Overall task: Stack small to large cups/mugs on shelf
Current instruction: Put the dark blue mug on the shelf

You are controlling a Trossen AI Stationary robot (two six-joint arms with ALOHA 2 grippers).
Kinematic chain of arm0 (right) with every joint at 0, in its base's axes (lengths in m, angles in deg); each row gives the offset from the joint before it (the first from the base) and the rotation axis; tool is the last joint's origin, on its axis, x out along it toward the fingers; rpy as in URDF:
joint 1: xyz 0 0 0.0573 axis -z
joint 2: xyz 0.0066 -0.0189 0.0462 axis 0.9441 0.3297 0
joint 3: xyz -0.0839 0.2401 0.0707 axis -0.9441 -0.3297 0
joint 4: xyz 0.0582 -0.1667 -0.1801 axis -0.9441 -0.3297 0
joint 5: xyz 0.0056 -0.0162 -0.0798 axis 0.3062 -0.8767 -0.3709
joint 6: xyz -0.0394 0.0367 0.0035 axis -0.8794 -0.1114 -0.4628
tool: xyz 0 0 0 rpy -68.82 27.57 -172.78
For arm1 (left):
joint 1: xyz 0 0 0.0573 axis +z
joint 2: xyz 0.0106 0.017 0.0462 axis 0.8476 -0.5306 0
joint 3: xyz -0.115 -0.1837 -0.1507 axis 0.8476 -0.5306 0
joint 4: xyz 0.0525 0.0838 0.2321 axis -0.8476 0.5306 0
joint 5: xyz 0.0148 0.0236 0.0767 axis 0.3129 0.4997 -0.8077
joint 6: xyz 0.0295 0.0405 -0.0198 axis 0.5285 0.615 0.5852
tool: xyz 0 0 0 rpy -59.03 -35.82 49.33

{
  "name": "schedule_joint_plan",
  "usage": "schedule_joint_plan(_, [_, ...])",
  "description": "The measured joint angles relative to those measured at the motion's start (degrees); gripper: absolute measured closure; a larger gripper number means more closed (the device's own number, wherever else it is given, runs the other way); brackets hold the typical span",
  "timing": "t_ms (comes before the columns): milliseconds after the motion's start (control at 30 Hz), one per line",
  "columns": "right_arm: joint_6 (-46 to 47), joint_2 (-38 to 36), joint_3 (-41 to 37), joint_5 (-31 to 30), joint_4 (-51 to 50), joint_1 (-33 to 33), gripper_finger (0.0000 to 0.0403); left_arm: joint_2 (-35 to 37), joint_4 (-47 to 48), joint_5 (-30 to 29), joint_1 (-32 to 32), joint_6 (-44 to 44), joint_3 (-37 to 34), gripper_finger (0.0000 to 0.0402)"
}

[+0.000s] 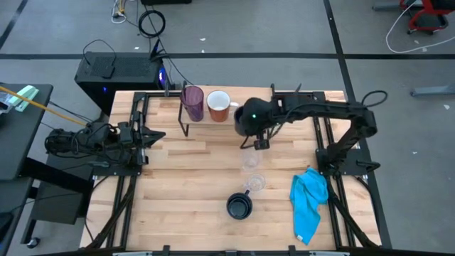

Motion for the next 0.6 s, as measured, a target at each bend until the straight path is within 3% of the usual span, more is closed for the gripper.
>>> schedule_joint_plan(133, [-1.93,0.86,-0.02,2.58,-0.01,2.64,0.0385,0.02,0.00,0.02,0.02,-0.01,0.00,0.0376])
schedule_joint_plan(400, [-5.35,2.71,-0.06,2.93,-0.23,5.95,0.0385,0.00,0.14,0.01,0.00,0.10,0.00,0.0393])
schedule_joint_plan(600, [-6.80,2.84,-0.04,2.94,-0.26,7.21,0.0384,0.02,0.20,0.02,0.00,0.14,0.00,0.0384])
